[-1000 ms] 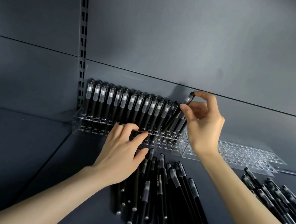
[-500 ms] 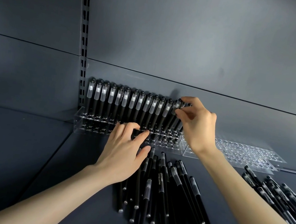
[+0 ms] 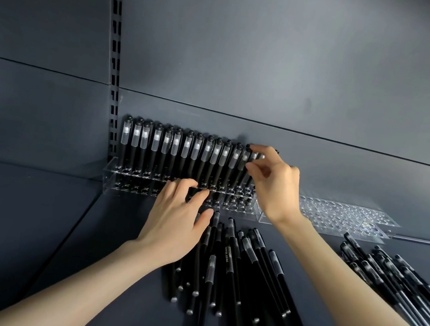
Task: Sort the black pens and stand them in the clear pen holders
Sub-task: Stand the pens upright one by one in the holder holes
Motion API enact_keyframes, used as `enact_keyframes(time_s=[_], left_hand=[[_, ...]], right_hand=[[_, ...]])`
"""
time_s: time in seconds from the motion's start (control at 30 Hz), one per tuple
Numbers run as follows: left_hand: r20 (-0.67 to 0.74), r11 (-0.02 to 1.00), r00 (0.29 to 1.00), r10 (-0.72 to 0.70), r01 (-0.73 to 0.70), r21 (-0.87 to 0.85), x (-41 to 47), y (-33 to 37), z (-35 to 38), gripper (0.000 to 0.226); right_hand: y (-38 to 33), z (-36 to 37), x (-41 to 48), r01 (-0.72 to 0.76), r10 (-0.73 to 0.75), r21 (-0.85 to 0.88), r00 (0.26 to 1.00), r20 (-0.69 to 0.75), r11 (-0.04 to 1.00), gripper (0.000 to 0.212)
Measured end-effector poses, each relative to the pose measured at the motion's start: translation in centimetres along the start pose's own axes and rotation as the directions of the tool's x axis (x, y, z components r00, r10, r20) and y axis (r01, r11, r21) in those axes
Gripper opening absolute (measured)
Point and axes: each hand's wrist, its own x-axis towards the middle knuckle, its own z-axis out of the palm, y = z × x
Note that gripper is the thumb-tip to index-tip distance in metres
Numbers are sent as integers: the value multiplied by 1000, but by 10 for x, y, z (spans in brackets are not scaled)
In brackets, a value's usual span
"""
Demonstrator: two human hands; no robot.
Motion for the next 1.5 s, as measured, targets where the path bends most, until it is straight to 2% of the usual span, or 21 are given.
enact_keyframes(time_s=[0.17,0.27,0.37,0.43,0.53,0.67,0.87,1.0,1.07,1.13,1.2,1.4,1.5], left_hand=[[-61,999,998,22,-23,-23,-3,11,-10,37],[4,1000,1000,-22,22,-6,-9,21,-21,39],[107,992,989,-98,87,96,-24,31,-32,53],[185,973,962,-202,176,149,-38,39,-38,65],[252,936,906,-339,300,181,-58,52,-40,76],[239,907,877,-417,384,173,-71,68,-33,75],[179,847,836,-519,532,-24,-69,72,-29,66],[151,806,802,-578,590,-46,-60,69,-24,60],[149,803,797,-586,596,-27,-58,68,-24,50],[157,795,788,-595,606,-29,-56,65,-26,30],[161,775,775,-611,627,-79,-56,60,-27,28],[169,799,819,-548,572,-186,-67,55,-33,27],[204,796,838,-506,545,-262,-76,52,-38,23]], right_hand=[[-5,-9,-13,-28,29,48,1000,-4,998,24],[-6,-18,-32,-44,39,86,997,62,995,17],[-4,-28,-51,-38,19,85,977,212,996,18],[0,-35,-64,-30,2,70,933,359,997,25],[4,-41,-80,-2,-3,8,811,584,1000,45],[7,-43,-102,8,45,-68,672,739,998,56],[7,-41,-112,38,20,-62,677,736,997,56],[7,-41,-114,54,1,-52,688,726,997,55],[6,-41,-115,53,-3,-47,692,722,997,55],[5,-41,-115,49,-1,-46,694,720,998,55],[5,-41,-115,50,-1,-47,699,715,998,54],[2,-44,-115,38,2,-40,706,708,998,54],[2,-47,-113,19,-17,4,752,659,1000,53]])
